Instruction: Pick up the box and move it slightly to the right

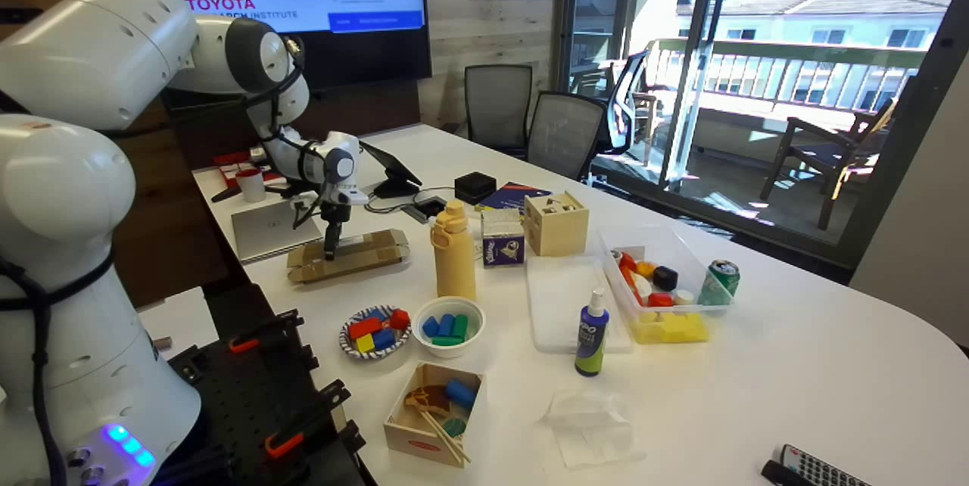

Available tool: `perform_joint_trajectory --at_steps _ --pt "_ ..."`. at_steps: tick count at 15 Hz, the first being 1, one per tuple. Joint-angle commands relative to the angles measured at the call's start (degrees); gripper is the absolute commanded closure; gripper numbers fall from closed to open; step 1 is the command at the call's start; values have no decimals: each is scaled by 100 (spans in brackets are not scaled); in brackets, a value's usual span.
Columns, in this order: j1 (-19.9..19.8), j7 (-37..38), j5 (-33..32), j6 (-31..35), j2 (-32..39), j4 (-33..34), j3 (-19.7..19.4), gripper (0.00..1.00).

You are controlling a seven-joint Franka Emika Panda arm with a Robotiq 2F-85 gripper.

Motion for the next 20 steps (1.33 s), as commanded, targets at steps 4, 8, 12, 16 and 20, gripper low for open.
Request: perform_joint_trajectory --at_steps 4,8,12,16,20 --pt "26 1138 9 396 -939 -2108 -44 0" --pt "2 1753 -108 486 -1464 -3205 -136 0" --pt "-130 1786 -384 891 -1969 -4411 -341 0" --pt "-182 1680 -1000 1196 -2107 -4739 -684 0" --pt "-329 1426 -1572 1619 -1907 -4405 -773 0"
